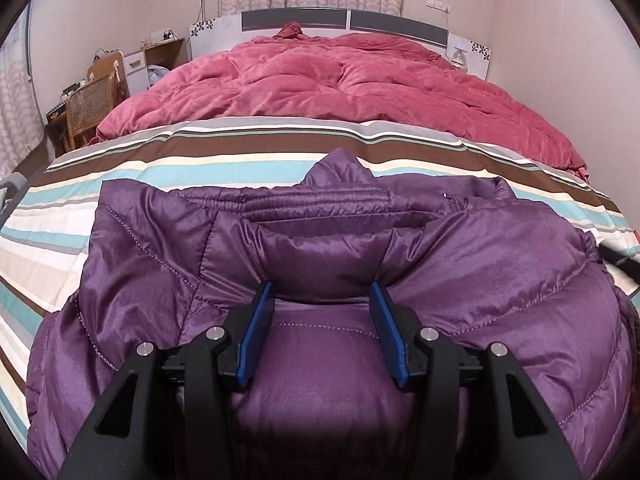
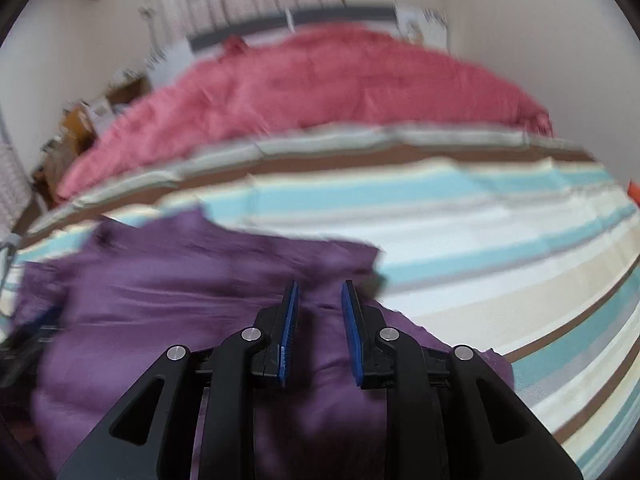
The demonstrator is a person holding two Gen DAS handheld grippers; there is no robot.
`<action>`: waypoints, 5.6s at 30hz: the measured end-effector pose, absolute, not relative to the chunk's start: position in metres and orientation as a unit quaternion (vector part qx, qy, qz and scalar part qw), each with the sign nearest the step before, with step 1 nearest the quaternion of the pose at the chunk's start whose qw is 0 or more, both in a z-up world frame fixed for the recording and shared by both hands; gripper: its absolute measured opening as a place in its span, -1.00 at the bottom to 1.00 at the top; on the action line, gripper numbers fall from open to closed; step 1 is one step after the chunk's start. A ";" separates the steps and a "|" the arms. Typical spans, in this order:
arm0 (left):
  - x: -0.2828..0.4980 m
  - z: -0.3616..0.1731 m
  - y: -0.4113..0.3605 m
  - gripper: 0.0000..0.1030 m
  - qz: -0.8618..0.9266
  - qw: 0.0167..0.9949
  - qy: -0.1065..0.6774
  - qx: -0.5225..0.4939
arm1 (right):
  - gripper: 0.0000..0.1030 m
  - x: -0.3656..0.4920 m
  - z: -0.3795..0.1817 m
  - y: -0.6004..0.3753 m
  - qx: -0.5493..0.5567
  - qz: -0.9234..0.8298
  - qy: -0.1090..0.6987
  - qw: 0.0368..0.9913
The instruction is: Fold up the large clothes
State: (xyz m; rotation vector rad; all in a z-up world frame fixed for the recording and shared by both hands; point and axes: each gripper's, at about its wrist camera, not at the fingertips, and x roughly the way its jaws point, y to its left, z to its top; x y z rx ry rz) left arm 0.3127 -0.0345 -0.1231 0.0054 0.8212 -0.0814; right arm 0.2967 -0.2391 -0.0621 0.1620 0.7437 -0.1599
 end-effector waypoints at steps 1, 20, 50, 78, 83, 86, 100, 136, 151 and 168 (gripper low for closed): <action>0.313 -0.123 -0.035 -0.02 -0.037 0.916 0.399 0.006 | -0.56 0.292 -0.054 -0.225 0.070 -0.060 0.355 0.930; 0.312 -0.124 -0.030 0.12 -0.036 0.914 0.404 -0.008 | -0.56 0.334 -0.105 -0.168 0.062 0.010 0.399 0.915; 0.251 -0.104 0.057 0.90 0.034 0.923 0.382 -0.042 | -0.52 0.275 -0.079 -0.211 0.084 -0.043 0.384 0.919; 0.168 -0.148 0.112 0.50 -0.032 0.882 0.407 -0.236 | -0.52 0.192 -0.069 -0.113 0.063 0.087 0.375 0.921; 0.171 -0.151 0.110 0.32 -0.049 0.876 0.397 -0.270 | -0.52 0.203 -0.091 -0.109 0.033 0.079 0.407 0.909; 0.173 -0.156 0.111 0.21 -0.061 0.866 0.390 -0.306 | -0.52 0.206 -0.103 -0.106 0.018 0.078 0.410 0.908; 0.188 -0.159 0.102 -0.46 -0.060 0.865 0.352 -0.353 | -0.52 0.202 -0.107 -0.105 0.021 0.075 0.401 0.913; 0.152 -0.017 -0.028 -0.60 -0.233 0.950 0.199 -0.060 | -0.52 0.162 -0.061 -0.185 0.099 0.013 0.333 0.938; 0.138 -0.020 -0.115 -0.57 -0.273 0.936 0.219 0.035 | -0.52 0.137 -0.083 -0.333 0.153 -0.195 0.354 0.902; 0.143 -0.052 -0.197 -0.58 -0.342 0.886 0.293 0.112 | -0.52 0.120 -0.078 -0.359 0.200 -0.210 0.334 0.897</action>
